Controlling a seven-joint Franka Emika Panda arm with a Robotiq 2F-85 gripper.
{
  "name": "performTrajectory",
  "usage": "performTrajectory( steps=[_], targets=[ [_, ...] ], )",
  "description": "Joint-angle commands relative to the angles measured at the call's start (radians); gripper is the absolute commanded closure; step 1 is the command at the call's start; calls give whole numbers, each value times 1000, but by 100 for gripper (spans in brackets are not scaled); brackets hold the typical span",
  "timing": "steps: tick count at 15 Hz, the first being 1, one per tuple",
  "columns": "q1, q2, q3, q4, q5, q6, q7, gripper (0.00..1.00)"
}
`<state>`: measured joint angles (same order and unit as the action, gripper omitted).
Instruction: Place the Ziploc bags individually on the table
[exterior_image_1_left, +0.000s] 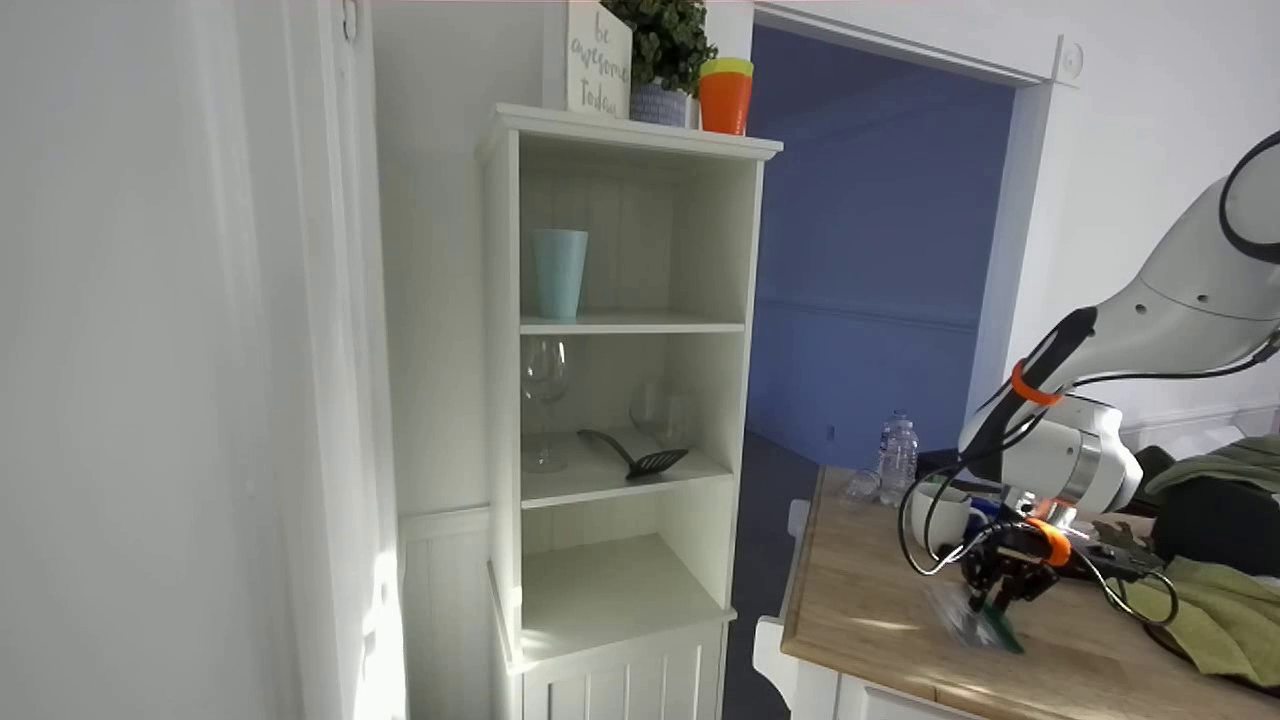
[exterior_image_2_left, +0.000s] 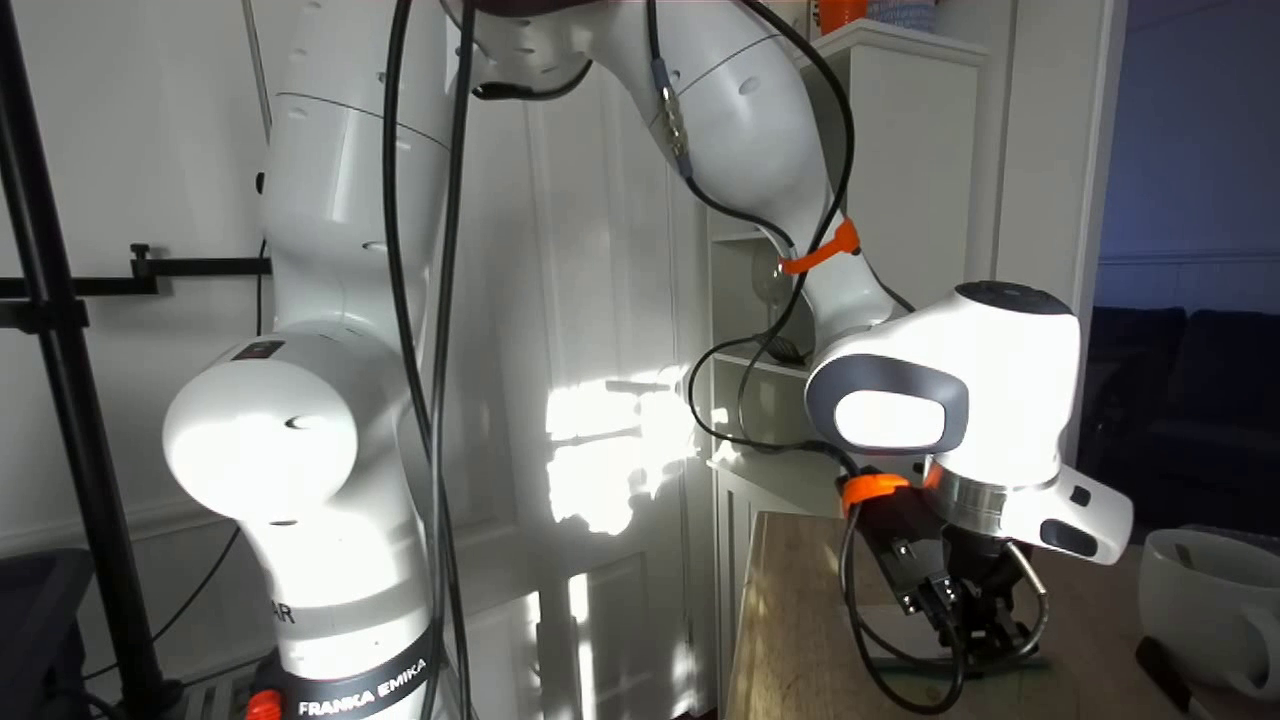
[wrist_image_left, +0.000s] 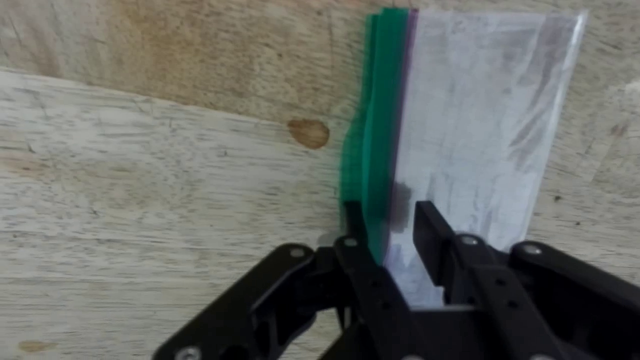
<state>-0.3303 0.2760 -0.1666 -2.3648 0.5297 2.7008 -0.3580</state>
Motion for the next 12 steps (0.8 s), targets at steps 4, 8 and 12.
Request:
performTrajectory(
  steps=[4, 8, 12],
  targets=[
    [-29, -7, 30, 4, 2, 5, 18, 70],
    [-36, -19, 42, 4, 17, -9, 11, 68],
    [-39, -20, 52, 10, 23, -10, 10, 84]
  ],
)
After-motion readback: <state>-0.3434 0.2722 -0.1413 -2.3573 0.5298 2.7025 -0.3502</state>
